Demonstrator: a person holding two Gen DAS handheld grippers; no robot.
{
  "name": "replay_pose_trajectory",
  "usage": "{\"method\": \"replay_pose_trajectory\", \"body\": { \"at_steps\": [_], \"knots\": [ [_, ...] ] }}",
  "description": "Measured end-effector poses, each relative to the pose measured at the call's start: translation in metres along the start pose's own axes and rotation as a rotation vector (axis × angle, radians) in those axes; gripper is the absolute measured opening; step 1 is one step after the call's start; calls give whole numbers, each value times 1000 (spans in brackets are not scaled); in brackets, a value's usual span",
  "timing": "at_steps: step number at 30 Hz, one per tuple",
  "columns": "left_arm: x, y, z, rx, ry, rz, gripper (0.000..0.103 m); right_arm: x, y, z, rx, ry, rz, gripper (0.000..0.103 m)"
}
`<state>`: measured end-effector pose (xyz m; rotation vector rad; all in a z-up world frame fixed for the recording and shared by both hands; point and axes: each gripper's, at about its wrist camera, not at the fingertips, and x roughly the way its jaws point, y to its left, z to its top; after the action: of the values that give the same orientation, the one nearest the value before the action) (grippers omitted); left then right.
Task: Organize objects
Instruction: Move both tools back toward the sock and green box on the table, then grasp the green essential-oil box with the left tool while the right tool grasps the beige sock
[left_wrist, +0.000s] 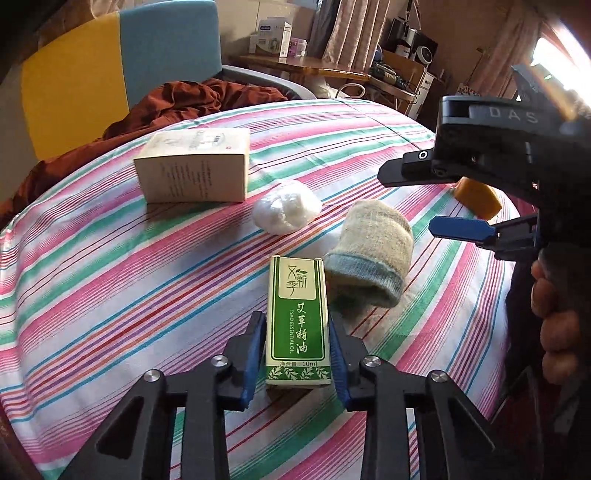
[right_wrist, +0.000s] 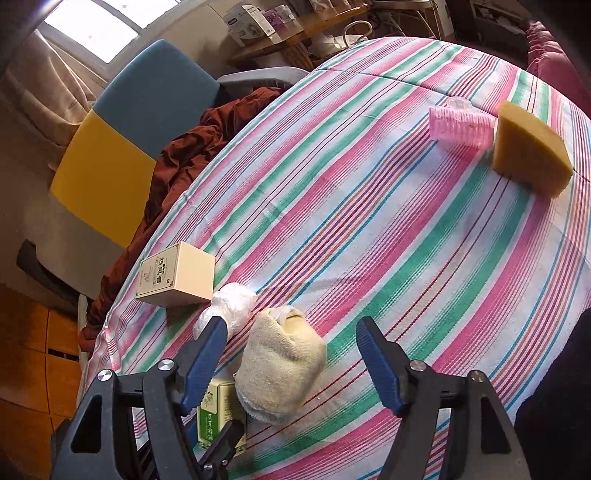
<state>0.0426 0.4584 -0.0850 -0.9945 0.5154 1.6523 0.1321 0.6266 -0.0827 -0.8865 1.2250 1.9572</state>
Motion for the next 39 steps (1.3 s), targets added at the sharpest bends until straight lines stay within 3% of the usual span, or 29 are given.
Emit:
{"method": "replay_pose_trajectory", "body": {
  "at_steps": [11,17,26,28,29,33,37,39],
  "knots": [
    [-63,39,-86,-146,-131,117,32,16,13,-7,-83,67,-40,74],
    [-51,33,-92,-106,-144,153,31,29,15,-11,-98,120,-65,74],
    [-57,46,-94,-169,-149,84,33,39,25,-14,-150,138,-97,74],
    [-58,48,-92,-175,-138,72,33,42,29,-15,-181,144,-109,68],
    [-58,47,-89,-173,-126,75,33,42,33,-16,-209,138,-129,58],
    [-60,46,-79,-166,-117,88,39,41,49,-25,-323,141,-144,57],
    [-55,48,-71,-137,-103,124,39,44,59,-33,-400,162,-151,56],
    [-47,50,-70,-132,-82,135,34,43,55,-31,-385,173,-141,57]
  ]
}}
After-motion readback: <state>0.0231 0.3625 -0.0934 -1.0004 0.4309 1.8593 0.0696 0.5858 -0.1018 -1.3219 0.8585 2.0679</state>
